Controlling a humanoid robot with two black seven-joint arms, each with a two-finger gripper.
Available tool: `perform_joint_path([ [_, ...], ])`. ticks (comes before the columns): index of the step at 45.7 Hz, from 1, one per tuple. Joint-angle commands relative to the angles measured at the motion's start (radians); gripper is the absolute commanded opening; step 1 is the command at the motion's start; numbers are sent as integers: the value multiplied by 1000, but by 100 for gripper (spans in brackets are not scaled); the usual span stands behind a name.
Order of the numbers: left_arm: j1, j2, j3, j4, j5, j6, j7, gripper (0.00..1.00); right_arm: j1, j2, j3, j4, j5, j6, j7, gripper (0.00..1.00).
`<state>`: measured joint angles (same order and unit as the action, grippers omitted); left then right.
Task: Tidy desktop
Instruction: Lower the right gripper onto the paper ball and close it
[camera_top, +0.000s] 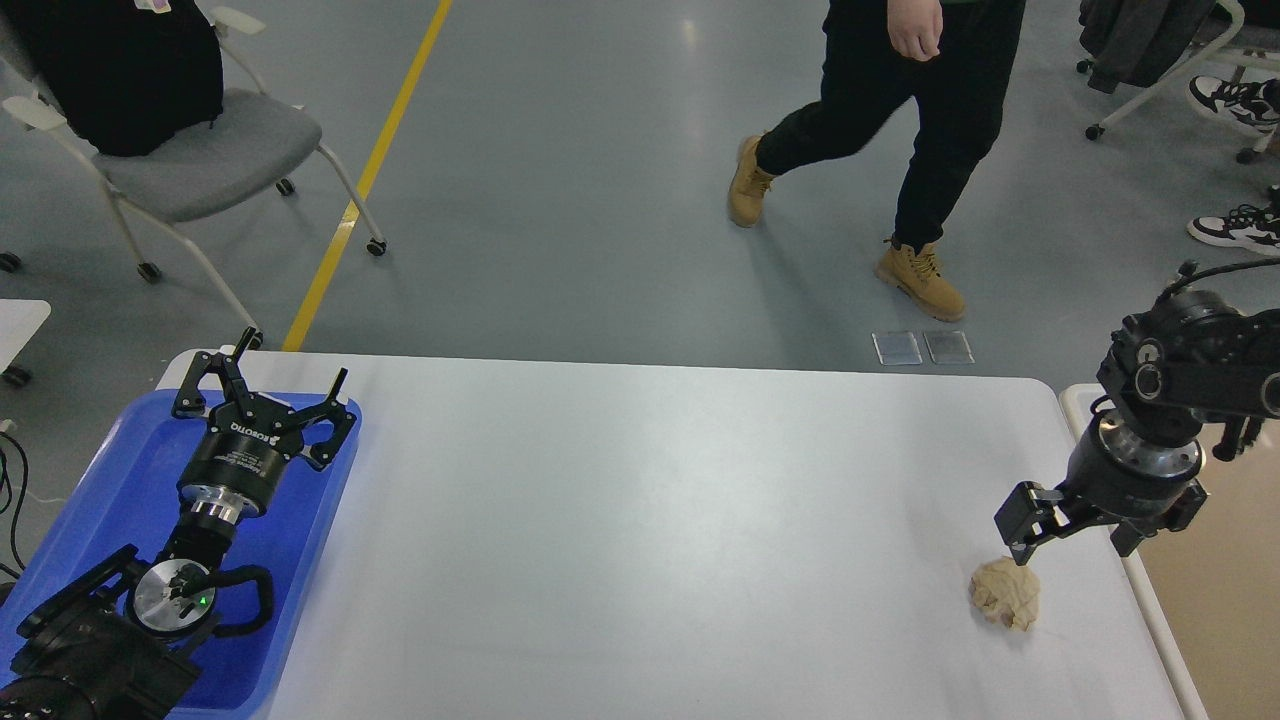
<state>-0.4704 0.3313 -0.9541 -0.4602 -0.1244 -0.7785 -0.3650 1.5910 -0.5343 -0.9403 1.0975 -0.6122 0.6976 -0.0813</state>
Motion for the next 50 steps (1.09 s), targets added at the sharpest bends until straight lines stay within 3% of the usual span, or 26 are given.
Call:
perform_joint_path([
  [1, 0, 0, 0, 0, 0, 1, 0, 99, -100, 5, 32, -27, -18, -116, -1, 99],
  [28, 0, 0, 0, 0, 0, -1, 1, 99, -292, 59, 89, -108, -21, -397, 0, 99],
  [50, 0, 0, 0, 0, 0, -1, 0, 99, -391, 85, 132, -169, -103, -458, 2, 99],
])
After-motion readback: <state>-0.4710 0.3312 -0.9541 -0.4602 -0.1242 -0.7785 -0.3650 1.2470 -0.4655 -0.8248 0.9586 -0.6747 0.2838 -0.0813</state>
